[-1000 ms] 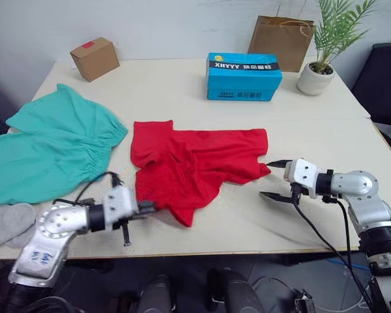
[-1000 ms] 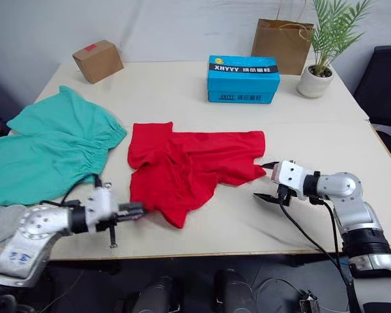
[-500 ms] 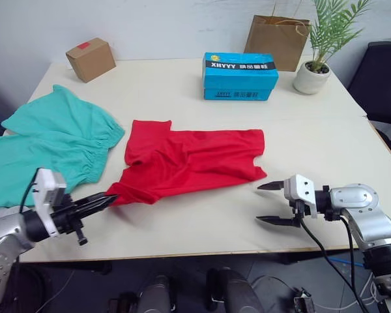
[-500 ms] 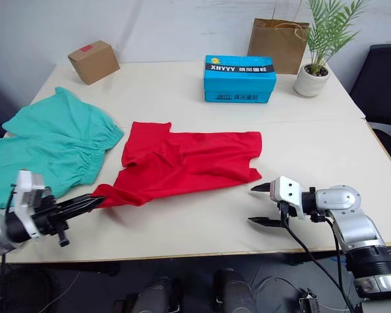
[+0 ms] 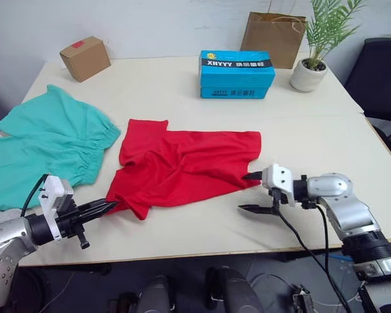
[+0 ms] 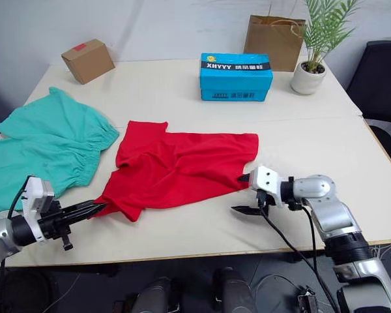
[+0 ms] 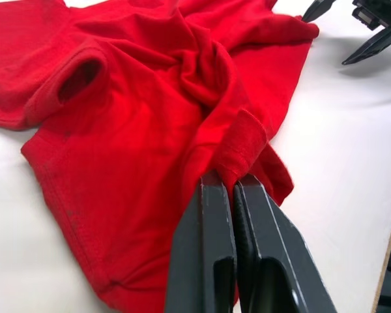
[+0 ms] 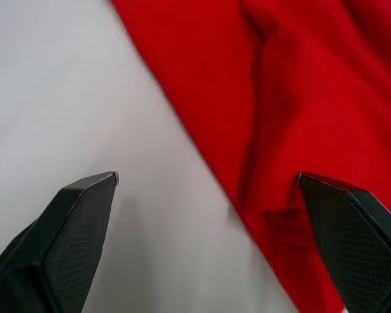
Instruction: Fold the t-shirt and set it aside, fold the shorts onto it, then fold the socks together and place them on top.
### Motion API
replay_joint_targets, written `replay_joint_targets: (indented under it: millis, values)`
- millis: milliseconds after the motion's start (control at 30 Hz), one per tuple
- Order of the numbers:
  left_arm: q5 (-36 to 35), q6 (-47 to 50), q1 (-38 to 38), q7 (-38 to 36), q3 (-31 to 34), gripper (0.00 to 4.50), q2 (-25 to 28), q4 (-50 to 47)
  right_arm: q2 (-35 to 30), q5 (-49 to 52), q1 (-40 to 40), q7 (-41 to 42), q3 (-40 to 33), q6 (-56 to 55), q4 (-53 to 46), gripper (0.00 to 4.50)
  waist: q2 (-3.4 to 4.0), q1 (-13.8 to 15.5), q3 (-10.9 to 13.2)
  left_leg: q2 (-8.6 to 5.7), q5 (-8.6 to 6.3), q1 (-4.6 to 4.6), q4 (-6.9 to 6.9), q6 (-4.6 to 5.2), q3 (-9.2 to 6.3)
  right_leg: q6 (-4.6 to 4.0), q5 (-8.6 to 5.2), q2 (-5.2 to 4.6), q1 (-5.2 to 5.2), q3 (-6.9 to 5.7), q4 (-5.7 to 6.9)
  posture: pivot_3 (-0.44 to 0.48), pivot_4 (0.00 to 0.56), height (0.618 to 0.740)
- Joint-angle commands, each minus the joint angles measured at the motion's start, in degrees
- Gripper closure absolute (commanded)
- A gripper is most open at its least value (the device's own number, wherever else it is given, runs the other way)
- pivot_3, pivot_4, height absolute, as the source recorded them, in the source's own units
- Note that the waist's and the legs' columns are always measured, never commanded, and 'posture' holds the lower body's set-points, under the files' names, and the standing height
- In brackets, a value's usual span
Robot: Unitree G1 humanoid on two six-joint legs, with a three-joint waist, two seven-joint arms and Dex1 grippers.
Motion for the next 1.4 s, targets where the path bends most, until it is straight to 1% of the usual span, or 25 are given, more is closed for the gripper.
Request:
replay_joint_targets:
  millis: [33,133,200,333,433,533,600,633,667,733,800,867,1000,1100,1133,1400]
  values:
    - [0.4,-0.8,-0.2,-0.1,0.3,4.45,0.3,-1.0,1.9,0.6,-2.1,-2.2,-0.5,2.2,-2.1,0.00,0.00,0.1,0.0,0.01,0.00,0.00,0.00,-0.01,0.00,-0.02,-0.01,0.00,-0.01,0.00,0.02,0.000,0.150,0.740]
    - [0.8,-1.0,-0.6,0.3,-0.4,4.45,0.1,-1.1,4.1,-0.4,-4.8,-5.4,-1.3,1.0,1.1,0.00,0.00,0.0,0.0,0.00,-0.01,0.00,0.04,-0.02,0.02,-0.02,-0.01,-0.01,-0.01,0.01,0.03,0.000,0.150,0.740]
    - [1.2,-1.1,-1.0,0.3,-1.1,4.45,0.2,-1.0,5.6,-1.6,-7.5,-8.9,-2.2,-0.6,5.1,0.00,-0.01,0.0,0.0,0.00,-0.02,0.01,0.04,-0.02,0.05,-0.02,-0.01,-0.01,-0.01,0.04,0.03,0.000,0.150,0.740]
    - [1.6,-1.0,-2.2,0.4,-2.1,4.45,0.1,-0.6,5.4,-5.3,-12.0,-14.4,-3.0,-5.3,13.0,0.00,-0.01,0.0,0.0,0.01,-0.02,0.01,0.01,-0.04,0.08,-0.07,-0.04,-0.01,-0.05,0.06,0.07,0.000,0.150,0.740]
    - [2.0,-1.2,-2.9,0.2,-2.8,4.45,0.3,-0.3,4.7,-6.6,-14.0,-16.3,-3.9,-8.4,16.9,0.00,-0.02,0.1,0.0,0.00,0.02,0.00,0.00,-0.14,0.13,-0.07,-0.05,-0.01,-0.08,0.08,0.08,0.000,0.150,0.740]
    - [2.5,-1.4,-3.3,0.2,-3.4,4.45,0.2,-0.1,3.6,-5.1,-14.1,-14.3,-5.4,-13.2,17.9,0.00,-0.02,0.0,0.0,0.00,0.02,0.01,0.01,-0.14,0.18,-0.07,-0.05,-0.01,-0.07,0.12,0.07,0.000,0.150,0.740]
    - [2.9,-1.5,-3.1,0.1,-3.8,4.45,0.2,-0.3,2.4,-1.5,-12.4,-10.3,-7.4,-16.6,15.6,0.00,-0.02,0.0,0.0,0.01,0.01,0.01,0.01,-0.13,0.22,-0.06,-0.05,-0.01,-0.08,0.14,0.08,0.000,0.150,0.740]
    - [3.0,-1.6,-3.0,0.1,-3.8,4.45,0.1,-0.4,1.3,1.8,-10.4,-6.2,-8.3,-16.2,12.7,0.00,-0.02,0.0,0.0,0.01,0.01,0.01,0.00,-0.12,0.22,-0.06,-0.05,0.00,-0.08,0.14,0.09,0.000,0.150,0.740]
    - [3.0,-1.6,-2.8,0.1,-3.8,4.45,0.0,-0.6,-0.4,4.3,-7.5,-2.0,-8.7,-16.4,9.4,0.00,-0.02,0.1,0.0,0.02,0.01,0.02,-0.02,-0.12,0.22,-0.05,-0.06,0.00,-0.08,0.14,0.09,0.000,0.150,0.740]
    - [3.1,-1.8,-2.3,0.2,-3.6,4.45,-0.1,-0.8,-4.0,4.4,-1.7,1.0,-8.5,-16.3,5.0,0.00,-0.03,0.3,0.0,0.03,-0.06,0.08,-0.06,-0.08,0.20,0.05,-0.12,0.02,-0.04,0.14,0.09,0.000,0.150,0.740]
    - [3.1,-1.9,-2.0,0.2,-3.5,4.45,-0.2,-0.9,-5.2,2.4,1.3,-0.6,-7.9,-15.4,3.3,0.00,-0.05,0.2,0.0,0.02,-0.12,0.08,-0.04,-0.04,0.18,0.09,-0.15,0.02,-0.02,0.14,0.06,0.000,0.150,0.740]
    - [3.2,-2.0,-1.7,0.3,-3.5,4.45,-0.4,-1.1,-4.9,0.2,3.5,-3.3,-7.4,-14.8,2.3,0.00,-0.07,-0.1,0.0,0.01,-0.15,0.09,0.02,0.03,0.23,0.09,-0.14,-0.01,-0.01,0.19,0.07,0.000,0.150,0.740]
    - [3.3,-2.2,-1.4,0.3,-3.7,4.45,-0.5,-1.2,-4.1,-4.4,5.1,-7.8,-5.9,-13.5,2.1,0.00,-0.08,-0.5,0.0,0.02,-0.14,0.20,0.02,-0.01,0.41,0.05,-0.11,0.01,-0.05,0.35,0.11,0.000,0.150,0.740]
    - [3.3,-2.4,-1.6,0.2,-3.9,4.50,-0.4,-1.0,-3.2,-4.3,5.2,-8.5,-5.7,-12.6,1.6,0.61,-0.09,-0.3,0.0,0.04,-0.14,0.24,-0.03,-0.09,0.39,0.02,-0.13,0.05,-0.05,0.37,0.13,0.000,0.150,0.740]
    - [3.3,-2.5,-1.6,0.1,-3.9,4.50,-0.4,-1.0,-2.9,-4.2,5.1,-8.5,-5.5,-11.9,1.4,0.89,-0.09,-0.2,0.0,0.04,-0.13,0.24,-0.03,-0.09,0.39,0.02,-0.13,0.05,-0.05,0.37,0.13,0.000,0.150,0.740]
    - [3.4,-2.9,-1.9,-0.3,-3.8,4.50,-0.3,-0.5,-2.6,-7.6,2.4,-9.8,-3.3,-8.4,3.6,3.62,-0.11,0.0,0.0,0.03,-0.15,0.24,-0.01,-0.03,0.41,0.02,-0.13,0.04,-0.04,0.39,0.13,0.000,0.150,0.740]
